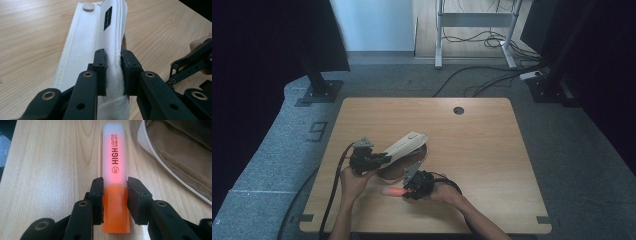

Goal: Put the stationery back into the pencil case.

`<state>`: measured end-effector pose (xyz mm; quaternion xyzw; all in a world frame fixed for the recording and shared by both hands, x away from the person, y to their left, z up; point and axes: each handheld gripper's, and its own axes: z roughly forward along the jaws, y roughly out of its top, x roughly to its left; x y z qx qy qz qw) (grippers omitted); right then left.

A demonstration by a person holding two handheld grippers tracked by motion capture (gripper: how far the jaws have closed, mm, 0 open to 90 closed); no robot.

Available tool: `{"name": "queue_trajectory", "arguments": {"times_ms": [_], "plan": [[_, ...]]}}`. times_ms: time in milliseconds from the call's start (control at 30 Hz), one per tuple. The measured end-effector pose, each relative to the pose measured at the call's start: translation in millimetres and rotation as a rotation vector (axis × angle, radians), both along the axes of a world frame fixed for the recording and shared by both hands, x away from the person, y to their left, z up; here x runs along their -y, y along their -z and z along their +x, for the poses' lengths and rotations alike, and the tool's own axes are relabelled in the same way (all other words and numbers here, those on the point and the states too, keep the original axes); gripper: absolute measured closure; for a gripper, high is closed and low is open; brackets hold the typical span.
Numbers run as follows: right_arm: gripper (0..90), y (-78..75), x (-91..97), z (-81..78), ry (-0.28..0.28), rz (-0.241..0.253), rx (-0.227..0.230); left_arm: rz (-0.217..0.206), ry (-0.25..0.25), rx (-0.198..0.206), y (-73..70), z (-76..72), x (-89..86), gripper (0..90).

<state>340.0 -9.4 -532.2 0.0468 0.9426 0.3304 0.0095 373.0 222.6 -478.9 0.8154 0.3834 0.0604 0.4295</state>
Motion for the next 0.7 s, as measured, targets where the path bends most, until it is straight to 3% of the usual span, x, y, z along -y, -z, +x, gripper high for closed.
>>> {"name": "queue_trajectory", "arguments": {"times_ms": [267, 700], "plan": [[65.6, -2.1, 3.7, -0.1, 0.01, 0.023, -0.005, -0.001, -0.002, 0.001, 0.1, 0.1, -0.3, 76.0], [65.6, -25.3, 24.1, 3.8, 0.061, 0.079, 0.011, -0.006, -0.01, 0.006, 1.0, 0.3, 0.5, 76.4]]}}
